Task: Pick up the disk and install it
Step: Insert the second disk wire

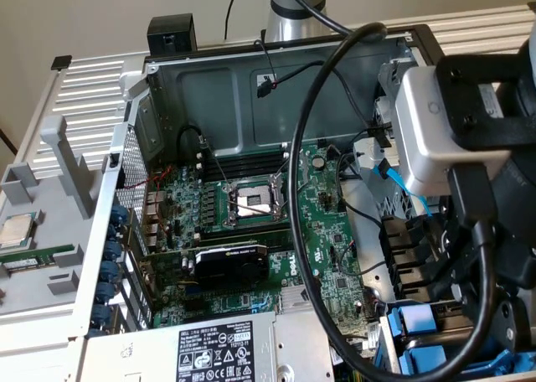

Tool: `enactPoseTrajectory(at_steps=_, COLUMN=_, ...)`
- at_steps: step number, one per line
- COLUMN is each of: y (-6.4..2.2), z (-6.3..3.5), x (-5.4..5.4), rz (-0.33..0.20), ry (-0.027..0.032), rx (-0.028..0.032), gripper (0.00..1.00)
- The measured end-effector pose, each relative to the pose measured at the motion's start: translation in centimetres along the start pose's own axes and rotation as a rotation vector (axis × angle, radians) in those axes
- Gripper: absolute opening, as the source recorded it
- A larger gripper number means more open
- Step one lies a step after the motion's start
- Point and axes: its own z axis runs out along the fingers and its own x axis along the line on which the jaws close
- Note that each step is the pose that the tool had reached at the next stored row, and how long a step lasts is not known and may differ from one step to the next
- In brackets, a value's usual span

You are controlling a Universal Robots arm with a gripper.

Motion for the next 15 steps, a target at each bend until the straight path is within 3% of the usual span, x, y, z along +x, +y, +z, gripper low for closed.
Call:
enactPoseTrajectory(at_steps=3, y=0.03, z=-0.21, x=-0.4, rz=0.0, ry=0.0029, rx=0.0002, gripper=0.16)
enactPoseTrajectory(at_steps=7, y=0.12, z=-0.82, x=-1.3, rz=0.0, ry=0.0182, rx=0.0027, gripper=0.16)
enactPoseTrajectory(at_steps=11, y=0.21, z=-1.59, x=-2.2, rz=0.002, ry=0.0457, rx=0.0052, gripper=0.16)
enactPoseTrajectory(at_steps=14, y=0.25, z=-1.8, x=-2.8, rz=0.003, ry=0.0781, rx=0.0074, gripper=0.16)
enactPoseTrajectory(at_steps=15, y=0.25, z=-1.78, x=-3.0, rz=0.004, ry=0.0935, rx=0.0083, gripper=0.16)
